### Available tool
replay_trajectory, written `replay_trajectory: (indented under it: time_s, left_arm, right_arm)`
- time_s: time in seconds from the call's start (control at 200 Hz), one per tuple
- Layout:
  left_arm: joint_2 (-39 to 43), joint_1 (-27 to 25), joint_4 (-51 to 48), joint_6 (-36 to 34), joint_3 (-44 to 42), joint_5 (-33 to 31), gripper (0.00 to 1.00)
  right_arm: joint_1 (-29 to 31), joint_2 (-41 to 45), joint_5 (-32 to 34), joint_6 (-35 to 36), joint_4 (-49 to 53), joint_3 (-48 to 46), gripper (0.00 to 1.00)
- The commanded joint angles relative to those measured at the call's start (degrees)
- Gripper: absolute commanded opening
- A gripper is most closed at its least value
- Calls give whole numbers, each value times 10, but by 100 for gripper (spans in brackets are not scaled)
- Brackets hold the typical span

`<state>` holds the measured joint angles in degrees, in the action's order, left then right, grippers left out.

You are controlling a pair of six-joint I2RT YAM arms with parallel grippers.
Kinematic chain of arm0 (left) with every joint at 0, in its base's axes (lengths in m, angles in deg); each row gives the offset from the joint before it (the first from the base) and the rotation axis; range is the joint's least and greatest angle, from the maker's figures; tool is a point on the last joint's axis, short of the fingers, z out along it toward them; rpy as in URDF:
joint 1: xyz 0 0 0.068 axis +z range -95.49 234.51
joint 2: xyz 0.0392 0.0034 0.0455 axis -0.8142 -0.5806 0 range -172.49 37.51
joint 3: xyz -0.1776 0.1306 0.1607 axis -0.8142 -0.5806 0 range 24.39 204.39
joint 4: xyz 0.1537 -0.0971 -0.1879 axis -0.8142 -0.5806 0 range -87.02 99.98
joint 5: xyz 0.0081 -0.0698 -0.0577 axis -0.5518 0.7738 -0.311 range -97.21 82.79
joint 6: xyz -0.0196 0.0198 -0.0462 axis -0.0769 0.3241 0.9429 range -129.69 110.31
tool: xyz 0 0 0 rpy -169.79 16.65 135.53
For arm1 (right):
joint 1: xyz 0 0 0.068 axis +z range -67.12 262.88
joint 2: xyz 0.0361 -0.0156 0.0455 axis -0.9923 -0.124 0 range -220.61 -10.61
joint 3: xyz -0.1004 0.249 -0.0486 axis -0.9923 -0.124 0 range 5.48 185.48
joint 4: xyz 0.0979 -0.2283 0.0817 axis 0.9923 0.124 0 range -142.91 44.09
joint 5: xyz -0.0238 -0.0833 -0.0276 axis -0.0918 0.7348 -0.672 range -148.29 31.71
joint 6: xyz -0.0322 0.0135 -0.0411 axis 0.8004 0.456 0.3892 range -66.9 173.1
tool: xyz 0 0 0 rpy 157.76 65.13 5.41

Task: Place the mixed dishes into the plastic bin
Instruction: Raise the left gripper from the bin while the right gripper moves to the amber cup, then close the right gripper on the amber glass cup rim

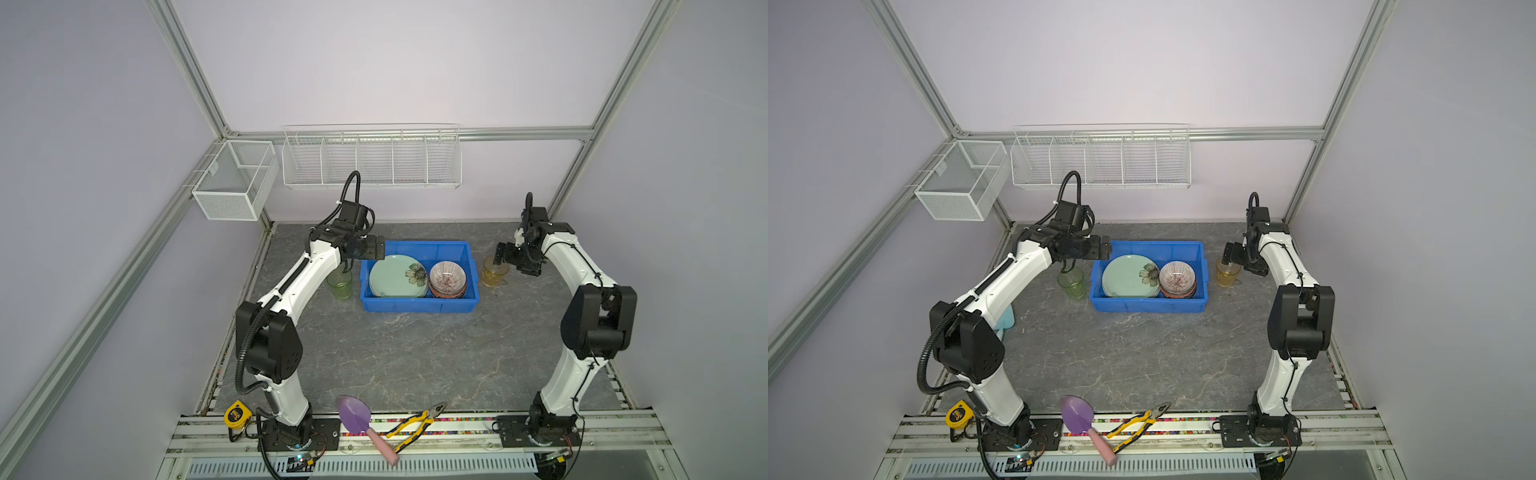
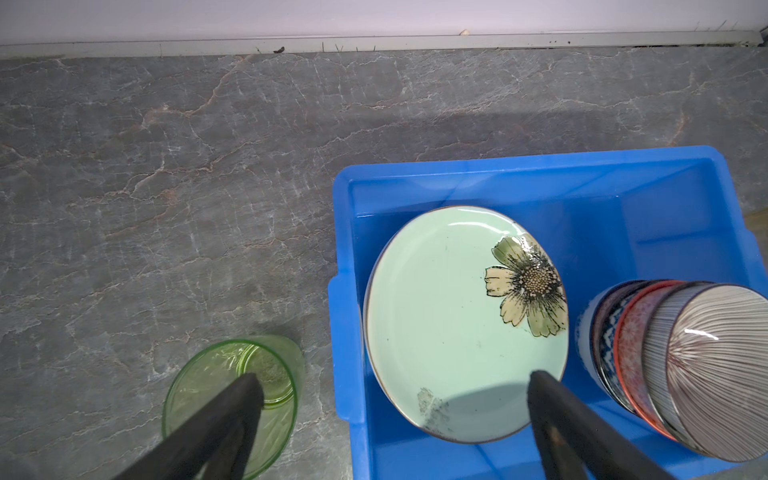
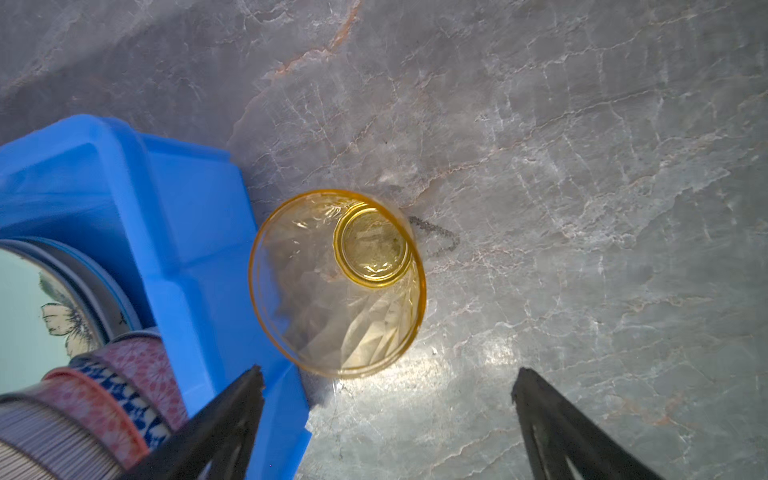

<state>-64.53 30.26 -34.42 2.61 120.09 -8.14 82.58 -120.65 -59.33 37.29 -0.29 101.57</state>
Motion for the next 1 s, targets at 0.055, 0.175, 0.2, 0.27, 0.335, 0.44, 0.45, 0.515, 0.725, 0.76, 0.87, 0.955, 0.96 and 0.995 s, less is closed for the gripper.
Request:
replay_trajectory:
  time_s: [0.055, 0.175, 0.2, 0.27, 0.335, 0.44, 0.45, 0.515, 0.725, 0.76, 0.87, 0.955, 0.96, 0.995]
  left_arm:
    - [-17, 11, 0, -3, 1, 13, 99]
    - [-24, 12, -4, -4, 4, 13, 99]
    - [-28, 13, -5, -4, 5, 15, 99]
    - [-35, 14, -12, -4, 11, 16, 99]
    - [-45, 14, -23, -6, 20, 21, 99]
    - [-57, 15, -34, -6, 29, 27, 99]
    - [-56, 15, -34, -6, 29, 28, 99]
    - [-57, 14, -34, -6, 30, 29, 99]
    - [-62, 19, -46, -3, 40, 25, 99]
    - [-63, 19, -47, -1, 41, 25, 99]
    - [-60, 19, -47, 0, 42, 29, 99]
    - [-59, 19, -50, 3, 46, 30, 99]
    - [-59, 20, -50, 3, 46, 30, 99]
    - [-61, 21, -53, 1, 49, 31, 99]
  right_arm:
    - [-4, -37, 8, 11, 6, 37, 97]
    - [-4, -53, 18, 12, 8, 44, 93]
    - [-5, -56, 19, 13, 8, 45, 92]
    - [-5, -64, 22, 13, 13, 50, 84]
    - [-6, -70, 25, 13, 15, 51, 76]
    - [-5, -79, 26, 8, 10, 50, 63]
    - [-6, -80, 26, 7, 10, 50, 62]
    - [-5, -86, 24, 3, 5, 49, 56]
    - [-5, -100, 23, 0, 1, 52, 42]
    - [-5, -100, 24, -1, 0, 52, 39]
    - [-2, -100, 29, 1, 6, 59, 33]
    - [0, -98, 37, 3, 13, 64, 29]
    - [0, -98, 37, 3, 13, 64, 29]
    - [0, -96, 38, 5, 16, 65, 27]
